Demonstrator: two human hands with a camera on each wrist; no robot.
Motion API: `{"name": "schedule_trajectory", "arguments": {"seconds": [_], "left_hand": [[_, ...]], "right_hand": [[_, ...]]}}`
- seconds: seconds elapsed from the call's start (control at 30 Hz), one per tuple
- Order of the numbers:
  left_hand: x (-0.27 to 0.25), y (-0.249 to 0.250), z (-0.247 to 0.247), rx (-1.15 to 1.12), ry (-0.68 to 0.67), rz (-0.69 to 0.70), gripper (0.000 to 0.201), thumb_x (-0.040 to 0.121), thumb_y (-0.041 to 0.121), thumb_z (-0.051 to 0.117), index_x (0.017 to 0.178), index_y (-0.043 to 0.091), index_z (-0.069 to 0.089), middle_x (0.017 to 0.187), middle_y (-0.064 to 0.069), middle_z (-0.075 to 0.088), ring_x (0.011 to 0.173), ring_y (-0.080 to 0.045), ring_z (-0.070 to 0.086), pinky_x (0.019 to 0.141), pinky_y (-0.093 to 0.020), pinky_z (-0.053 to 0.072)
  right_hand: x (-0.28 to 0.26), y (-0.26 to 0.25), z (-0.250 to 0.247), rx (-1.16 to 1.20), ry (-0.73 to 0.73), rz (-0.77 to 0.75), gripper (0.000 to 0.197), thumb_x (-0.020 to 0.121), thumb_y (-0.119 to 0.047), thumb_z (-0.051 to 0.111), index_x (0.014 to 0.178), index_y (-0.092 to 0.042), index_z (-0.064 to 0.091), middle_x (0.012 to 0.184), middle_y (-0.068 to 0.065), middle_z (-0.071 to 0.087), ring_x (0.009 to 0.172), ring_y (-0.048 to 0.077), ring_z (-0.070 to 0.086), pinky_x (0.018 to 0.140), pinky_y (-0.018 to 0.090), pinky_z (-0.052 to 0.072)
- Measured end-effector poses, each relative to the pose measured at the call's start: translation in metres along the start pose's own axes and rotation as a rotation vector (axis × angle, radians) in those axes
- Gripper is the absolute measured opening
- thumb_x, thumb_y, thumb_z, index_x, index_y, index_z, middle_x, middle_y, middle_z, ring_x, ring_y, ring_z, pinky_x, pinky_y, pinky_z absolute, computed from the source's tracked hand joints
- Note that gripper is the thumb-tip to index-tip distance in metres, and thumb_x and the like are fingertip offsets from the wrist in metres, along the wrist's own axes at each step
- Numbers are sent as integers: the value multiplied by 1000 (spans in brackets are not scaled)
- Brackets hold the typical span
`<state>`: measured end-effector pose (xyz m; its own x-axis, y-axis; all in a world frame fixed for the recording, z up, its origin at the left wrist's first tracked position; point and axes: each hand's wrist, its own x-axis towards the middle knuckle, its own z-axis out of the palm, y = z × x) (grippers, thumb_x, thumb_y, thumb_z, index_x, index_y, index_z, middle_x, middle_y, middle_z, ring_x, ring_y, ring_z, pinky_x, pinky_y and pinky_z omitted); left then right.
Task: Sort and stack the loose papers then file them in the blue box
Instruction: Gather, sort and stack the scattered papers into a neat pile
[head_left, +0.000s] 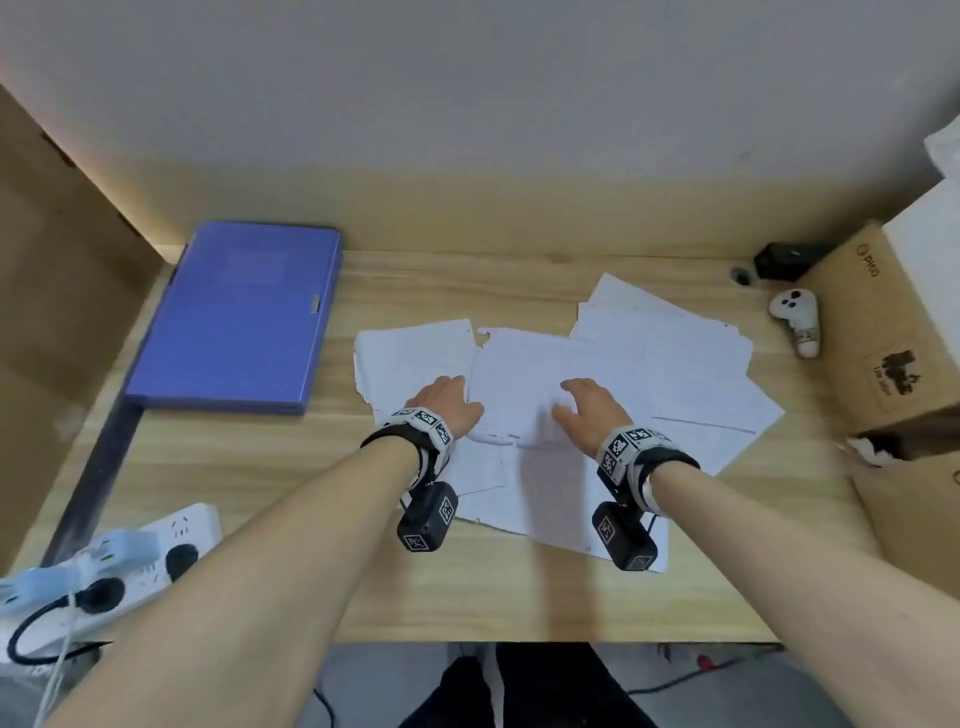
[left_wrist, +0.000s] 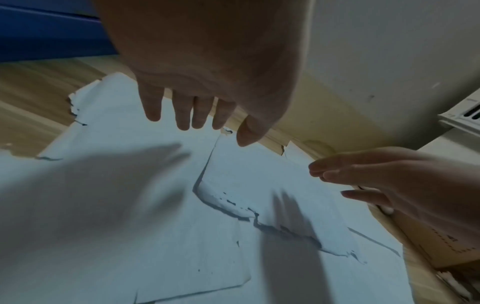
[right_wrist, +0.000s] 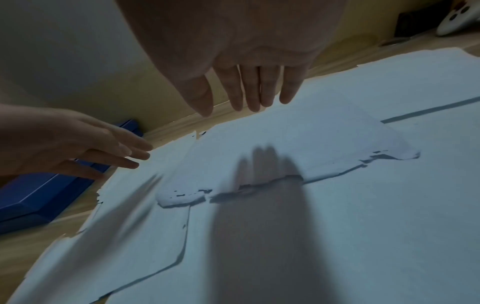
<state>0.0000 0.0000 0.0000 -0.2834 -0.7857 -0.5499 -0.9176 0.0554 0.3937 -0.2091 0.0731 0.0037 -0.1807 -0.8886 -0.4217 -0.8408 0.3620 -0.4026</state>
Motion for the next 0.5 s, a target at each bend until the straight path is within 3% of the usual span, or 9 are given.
{"name": "schedule_trajectory", "arguments": {"seconds": [0.13,0.37,0.5], "left_hand": [[19,0,2,15,-25,-23,31,88,33,45,110,12,52,131,-12,53,112,-33,55,90,-39,45],[62,-1,-10,84,-20,-79,40,89,25,49,126,12,49,135,-10,48,117,-32,54,90,-40,47],[88,-6,-17,132,29,-164,38,89,18,50,126,11,50,131,-11,44,115,-33,51,77,-36,41]], "right_hand": [[17,10,-8,-2,-27,21,51,97,-27,45,145,-10,41,153,10,37,140,27,34,111,37,30],[73,17,-30,-29,-80,14,52,94,-25,49,144,-11,41,151,8,38,139,26,36,109,38,33],[113,26,-38,-56,-74,-25,53,92,-22,53,143,-13,43,149,8,40,137,26,37,107,39,36]]}}
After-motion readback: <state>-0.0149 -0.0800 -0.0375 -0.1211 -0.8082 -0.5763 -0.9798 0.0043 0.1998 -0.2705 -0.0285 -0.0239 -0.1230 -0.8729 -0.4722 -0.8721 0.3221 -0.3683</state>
